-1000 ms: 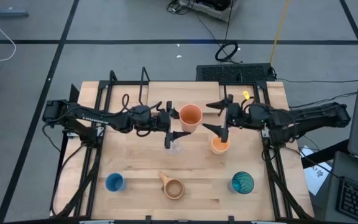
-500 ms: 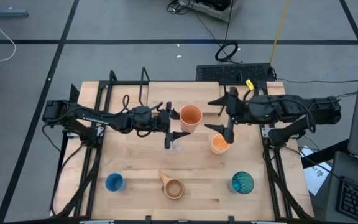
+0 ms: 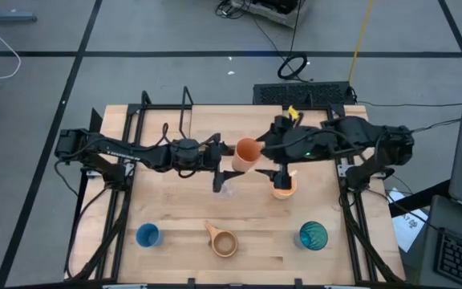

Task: Stack small to large cups/mugs on shelf
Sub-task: Put the light orange cup on the shelf

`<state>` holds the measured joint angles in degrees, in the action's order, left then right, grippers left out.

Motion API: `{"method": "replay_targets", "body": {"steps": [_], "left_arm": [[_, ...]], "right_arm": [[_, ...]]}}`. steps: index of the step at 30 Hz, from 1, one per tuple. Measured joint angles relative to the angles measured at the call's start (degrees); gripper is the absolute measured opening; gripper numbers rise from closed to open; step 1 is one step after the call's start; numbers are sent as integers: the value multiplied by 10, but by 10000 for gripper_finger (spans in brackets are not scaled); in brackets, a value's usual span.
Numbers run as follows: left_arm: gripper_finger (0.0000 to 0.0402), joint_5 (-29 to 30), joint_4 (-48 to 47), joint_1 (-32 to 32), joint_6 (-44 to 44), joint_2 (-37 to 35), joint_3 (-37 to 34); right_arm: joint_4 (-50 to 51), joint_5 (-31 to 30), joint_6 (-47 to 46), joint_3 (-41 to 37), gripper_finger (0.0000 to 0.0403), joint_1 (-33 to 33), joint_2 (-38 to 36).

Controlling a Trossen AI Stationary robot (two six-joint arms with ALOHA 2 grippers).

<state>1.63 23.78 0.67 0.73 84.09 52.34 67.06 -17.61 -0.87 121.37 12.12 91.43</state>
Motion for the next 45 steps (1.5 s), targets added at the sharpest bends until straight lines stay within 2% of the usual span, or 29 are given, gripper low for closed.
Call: {"method": "replay_targets", "body": {"steps": [4, 9, 19, 26, 32, 38, 45], "left_arm": [[278, 0, -1, 0, 0, 0, 0], [278, 0, -1, 0, 1, 0, 0], [278, 0, 2, 0, 5, 0, 0], [278, 0, 1, -2, 22, 1, 0], [278, -2, -2, -3, 23, 1, -1], [283, -4, -2, -3, 25, 1, -1], [355, 38, 15, -1, 4, 1, 0]], "right_arm": [[14, 34, 10, 29, 372, -1, 31], [51, 44, -10, 47, 330, -4, 57], [57, 45, -40, 47, 214, -28, 65], [57, 102, -43, 47, 107, -47, 66], [62, 116, -20, 47, 35, -56, 68], [63, 117, -6, 47, 13, -56, 69], [58, 97, -34, 47, 2, -58, 69]]}}
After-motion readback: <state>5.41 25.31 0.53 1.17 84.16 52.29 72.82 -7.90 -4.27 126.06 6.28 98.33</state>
